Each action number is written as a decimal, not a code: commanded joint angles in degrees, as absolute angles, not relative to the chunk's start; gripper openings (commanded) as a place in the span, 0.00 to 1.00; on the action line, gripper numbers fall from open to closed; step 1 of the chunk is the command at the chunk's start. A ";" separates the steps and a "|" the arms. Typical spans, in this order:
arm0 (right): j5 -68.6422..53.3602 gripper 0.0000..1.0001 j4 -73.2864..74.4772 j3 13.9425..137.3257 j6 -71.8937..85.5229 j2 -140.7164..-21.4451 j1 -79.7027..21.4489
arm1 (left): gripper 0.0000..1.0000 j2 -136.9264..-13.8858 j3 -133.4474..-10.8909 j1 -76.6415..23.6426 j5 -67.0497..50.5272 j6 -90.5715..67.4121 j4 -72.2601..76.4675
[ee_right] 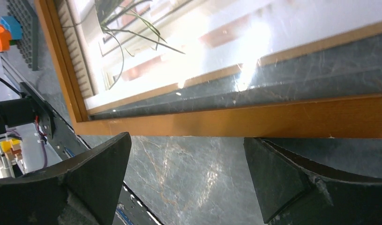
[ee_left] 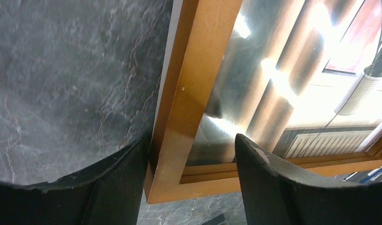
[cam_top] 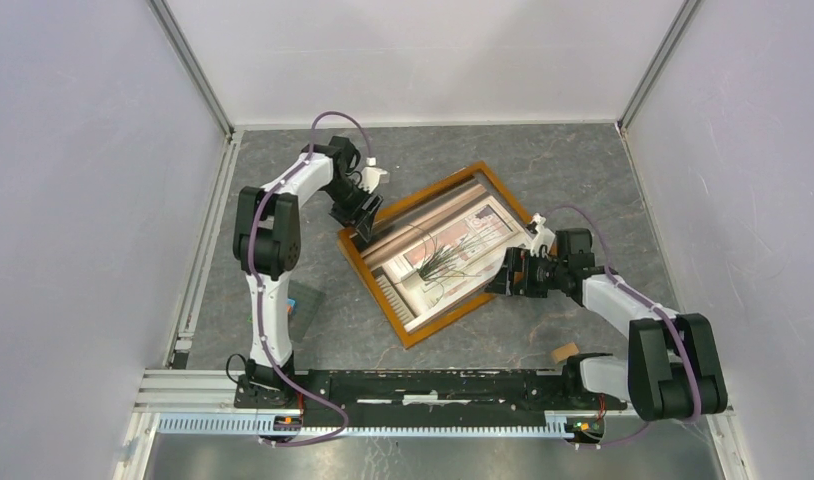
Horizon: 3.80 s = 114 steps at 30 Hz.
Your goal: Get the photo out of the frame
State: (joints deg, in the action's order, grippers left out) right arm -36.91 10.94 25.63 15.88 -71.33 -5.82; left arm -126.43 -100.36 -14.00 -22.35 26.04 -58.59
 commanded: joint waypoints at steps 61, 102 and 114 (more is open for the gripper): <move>-36.12 0.97 17.71 55.36 -4.12 -88.83 -2.01 | 0.95 -85.64 -68.07 -28.32 -23.91 34.64 -43.57; -41.23 0.91 17.69 46.03 -4.56 -89.25 -0.35 | 0.30 -104.29 -73.32 -47.99 -15.59 38.76 -39.37; -41.18 0.91 17.85 43.63 -4.75 -88.13 -0.30 | 0.85 -103.60 -68.74 -48.08 -12.41 40.94 -35.25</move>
